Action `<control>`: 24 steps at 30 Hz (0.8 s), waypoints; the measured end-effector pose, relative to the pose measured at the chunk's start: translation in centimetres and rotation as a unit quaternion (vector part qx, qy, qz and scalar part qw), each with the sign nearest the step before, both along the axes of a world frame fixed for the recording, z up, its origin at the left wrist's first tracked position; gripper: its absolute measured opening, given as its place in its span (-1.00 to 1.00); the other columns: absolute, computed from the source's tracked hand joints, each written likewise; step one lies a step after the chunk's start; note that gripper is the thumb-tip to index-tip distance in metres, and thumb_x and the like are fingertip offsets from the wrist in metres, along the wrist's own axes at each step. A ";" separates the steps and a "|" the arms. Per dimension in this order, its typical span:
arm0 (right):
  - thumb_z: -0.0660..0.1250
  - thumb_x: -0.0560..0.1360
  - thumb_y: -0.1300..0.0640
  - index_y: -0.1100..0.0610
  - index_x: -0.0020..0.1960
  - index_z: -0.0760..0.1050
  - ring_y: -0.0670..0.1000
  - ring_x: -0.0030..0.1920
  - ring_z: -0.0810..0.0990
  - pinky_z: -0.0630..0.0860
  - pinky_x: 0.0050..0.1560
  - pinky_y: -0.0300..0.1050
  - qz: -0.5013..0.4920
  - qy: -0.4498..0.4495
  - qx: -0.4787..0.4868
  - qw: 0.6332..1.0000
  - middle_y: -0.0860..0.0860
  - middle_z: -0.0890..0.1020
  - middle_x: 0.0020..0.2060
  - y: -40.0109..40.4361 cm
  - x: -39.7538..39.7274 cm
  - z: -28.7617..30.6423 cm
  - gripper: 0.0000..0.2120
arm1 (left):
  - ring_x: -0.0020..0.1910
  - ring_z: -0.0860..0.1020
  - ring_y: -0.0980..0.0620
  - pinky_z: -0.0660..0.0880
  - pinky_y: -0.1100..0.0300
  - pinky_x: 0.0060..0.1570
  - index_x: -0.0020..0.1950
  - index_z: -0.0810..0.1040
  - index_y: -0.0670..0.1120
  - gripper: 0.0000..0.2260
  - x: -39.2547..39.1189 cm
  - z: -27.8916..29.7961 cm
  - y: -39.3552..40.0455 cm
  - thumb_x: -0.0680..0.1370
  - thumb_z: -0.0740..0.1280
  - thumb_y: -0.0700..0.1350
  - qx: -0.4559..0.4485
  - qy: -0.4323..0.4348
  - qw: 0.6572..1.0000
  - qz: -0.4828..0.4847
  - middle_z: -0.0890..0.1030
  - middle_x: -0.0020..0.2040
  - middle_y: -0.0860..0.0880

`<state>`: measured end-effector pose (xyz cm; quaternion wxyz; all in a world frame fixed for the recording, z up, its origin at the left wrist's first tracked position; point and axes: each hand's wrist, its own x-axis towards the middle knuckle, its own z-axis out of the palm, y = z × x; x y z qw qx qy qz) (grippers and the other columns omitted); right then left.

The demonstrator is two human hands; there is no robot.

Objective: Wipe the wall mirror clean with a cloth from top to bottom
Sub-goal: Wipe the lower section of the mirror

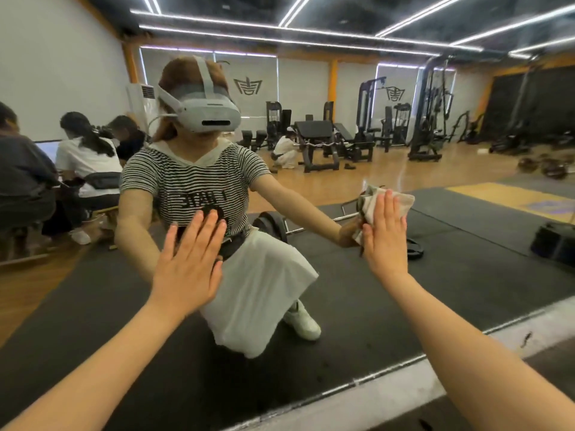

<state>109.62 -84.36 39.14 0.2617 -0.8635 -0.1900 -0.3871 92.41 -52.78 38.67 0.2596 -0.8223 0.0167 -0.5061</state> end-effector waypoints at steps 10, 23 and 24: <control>-0.07 0.53 0.12 0.16 0.57 -0.10 0.13 0.56 -0.15 -0.22 0.48 0.21 0.029 0.052 0.302 0.951 0.11 -0.07 0.57 8.0 -2.6 1.0 -0.38 | 0.57 -0.11 -0.08 -0.17 -0.09 0.52 0.58 0.06 -0.18 -0.41 0.5 -0.4 0.0 0.58 0.04 0.00 0.016 -0.026 0.999 0.014 0.04 0.58 -0.16; -0.05 0.62 -0.02 0.16 0.56 0.01 0.17 0.51 0.10 0.07 0.44 0.26 -0.015 -0.096 0.065 0.993 0.18 0.20 0.52 5.9 -1.5 -1.8 -0.44 | 0.58 -0.09 -0.07 -0.16 -0.08 0.52 0.58 0.08 -0.17 -0.41 0.6 -0.4 0.1 0.58 0.07 -0.01 0.024 -0.054 0.998 -0.001 0.00 0.60 -0.12; -0.07 0.62 -0.02 0.18 0.56 0.00 0.19 0.53 0.08 0.06 0.46 0.28 -0.017 -0.073 0.106 0.992 0.19 0.16 0.53 6.0 -1.4 -1.7 -0.44 | 0.58 -0.09 -0.06 -0.16 -0.08 0.52 0.57 0.09 -0.17 -0.42 0.6 -0.4 0.1 0.58 0.07 -0.01 0.023 -0.054 0.998 0.001 0.04 0.59 -0.13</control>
